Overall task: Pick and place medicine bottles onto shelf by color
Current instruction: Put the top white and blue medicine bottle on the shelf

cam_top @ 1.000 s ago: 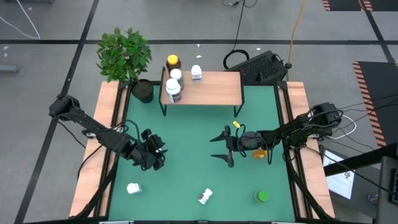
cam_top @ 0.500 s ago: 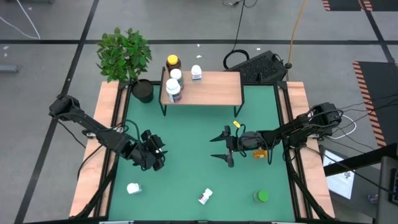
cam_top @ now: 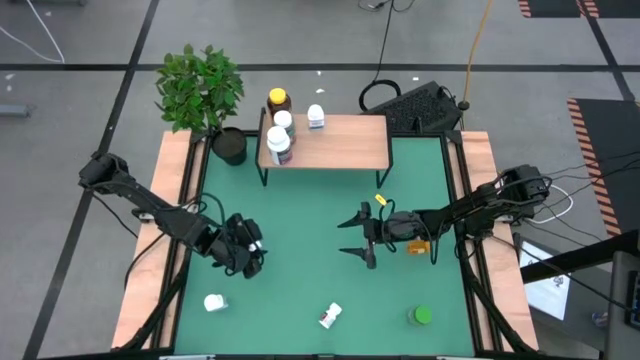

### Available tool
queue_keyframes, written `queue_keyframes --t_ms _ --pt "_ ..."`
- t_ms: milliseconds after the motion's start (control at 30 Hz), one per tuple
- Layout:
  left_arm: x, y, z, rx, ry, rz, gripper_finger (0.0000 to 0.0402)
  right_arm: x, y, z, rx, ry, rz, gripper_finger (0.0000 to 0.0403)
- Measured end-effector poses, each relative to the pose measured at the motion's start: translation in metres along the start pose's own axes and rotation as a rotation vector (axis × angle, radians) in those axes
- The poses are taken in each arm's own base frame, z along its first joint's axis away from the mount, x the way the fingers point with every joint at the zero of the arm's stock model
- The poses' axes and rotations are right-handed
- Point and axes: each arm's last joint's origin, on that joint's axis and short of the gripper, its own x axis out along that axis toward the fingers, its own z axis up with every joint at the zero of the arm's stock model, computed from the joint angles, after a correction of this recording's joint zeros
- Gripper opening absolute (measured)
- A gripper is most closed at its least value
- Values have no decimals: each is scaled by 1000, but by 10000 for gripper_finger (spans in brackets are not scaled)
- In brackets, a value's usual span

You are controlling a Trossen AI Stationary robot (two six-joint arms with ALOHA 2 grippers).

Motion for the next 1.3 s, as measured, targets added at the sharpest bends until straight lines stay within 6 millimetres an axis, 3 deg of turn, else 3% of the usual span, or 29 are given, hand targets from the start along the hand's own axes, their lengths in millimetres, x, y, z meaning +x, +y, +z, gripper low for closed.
queue_keyframes --t_ms 200,667,1000,1300 --pt "-1 7 -7 -53 91 56 250 0 0 0 0 0 0 313" --pt "-8 3 -26 -92 204 57 250 0 0 0 0 1 0 313" --pt "17 11 -48 -59 275 175 251 0 0 0 1 0 0 313" --pt "21 10 -49 -13 294 151 249 0 0 0 1 0 0 313"
